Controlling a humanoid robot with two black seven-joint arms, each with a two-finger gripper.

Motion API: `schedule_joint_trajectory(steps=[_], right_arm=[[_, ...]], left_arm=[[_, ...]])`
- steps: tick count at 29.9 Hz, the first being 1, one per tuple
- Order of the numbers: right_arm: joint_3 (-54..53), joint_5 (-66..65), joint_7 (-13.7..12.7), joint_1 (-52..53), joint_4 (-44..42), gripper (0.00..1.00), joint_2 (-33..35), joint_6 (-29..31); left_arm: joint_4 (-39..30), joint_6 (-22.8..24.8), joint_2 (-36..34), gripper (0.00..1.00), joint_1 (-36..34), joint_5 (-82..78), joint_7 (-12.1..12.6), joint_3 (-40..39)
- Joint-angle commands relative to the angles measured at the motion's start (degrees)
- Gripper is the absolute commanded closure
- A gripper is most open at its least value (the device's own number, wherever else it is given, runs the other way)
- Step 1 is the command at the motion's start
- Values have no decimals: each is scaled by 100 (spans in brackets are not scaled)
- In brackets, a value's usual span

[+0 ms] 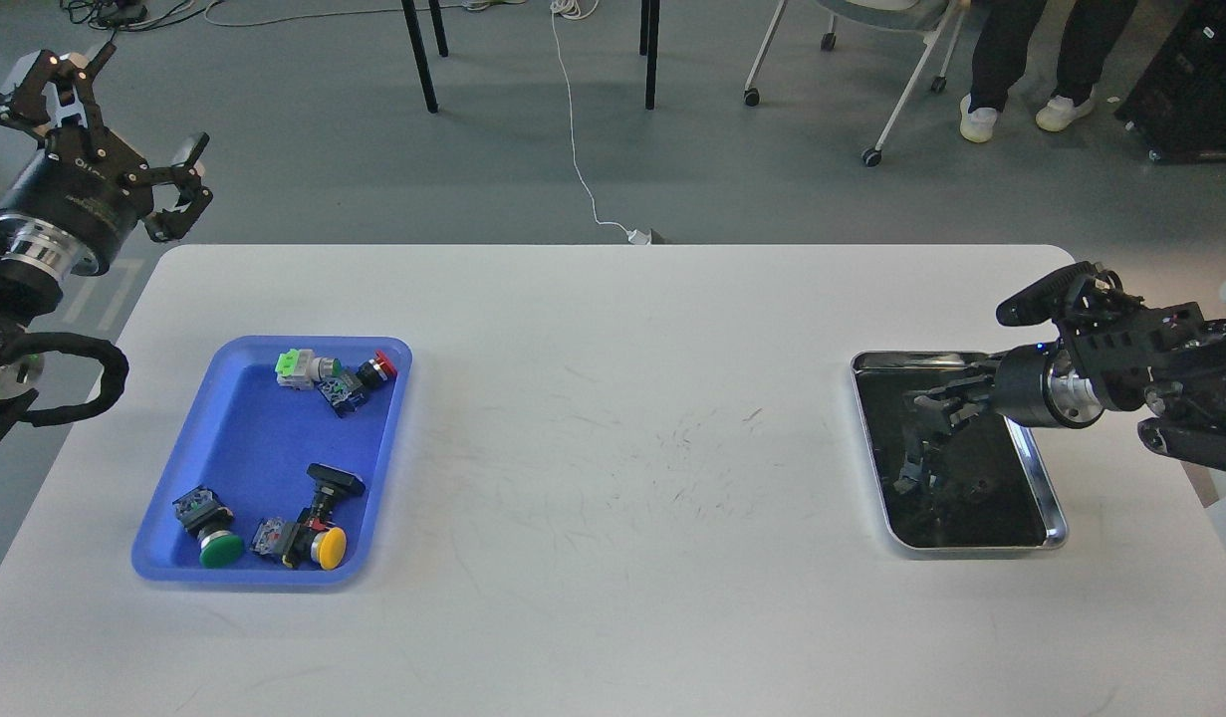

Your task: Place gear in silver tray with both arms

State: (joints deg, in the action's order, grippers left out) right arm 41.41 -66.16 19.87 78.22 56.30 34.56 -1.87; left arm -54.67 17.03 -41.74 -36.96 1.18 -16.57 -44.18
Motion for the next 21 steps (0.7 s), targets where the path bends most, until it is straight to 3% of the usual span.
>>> schedule_joint_trajectory(steps=[1, 6, 12, 16, 21], right_arm=[[-1307, 401, -35, -52, -110, 1, 183, 12], [-3091, 1192, -27, -359, -496, 1, 131, -6], [-4930, 2220, -35, -632, -1690, 1, -501, 3], [-5687, 3098, -123, -623, -2193, 0, -792, 29], [-6031, 3917, 69, -720, -2123, 0, -810, 3]], left_arm=[[1, 64, 16, 2, 5, -13, 5, 6], [53, 547, 104, 2, -4, -13, 14, 23], [316, 591, 350, 2, -109, 5, 23, -29], [878, 591, 867, 2, -293, 14, 23, -91], [1687, 600, 1562, 2, -548, 57, 31, -319]])
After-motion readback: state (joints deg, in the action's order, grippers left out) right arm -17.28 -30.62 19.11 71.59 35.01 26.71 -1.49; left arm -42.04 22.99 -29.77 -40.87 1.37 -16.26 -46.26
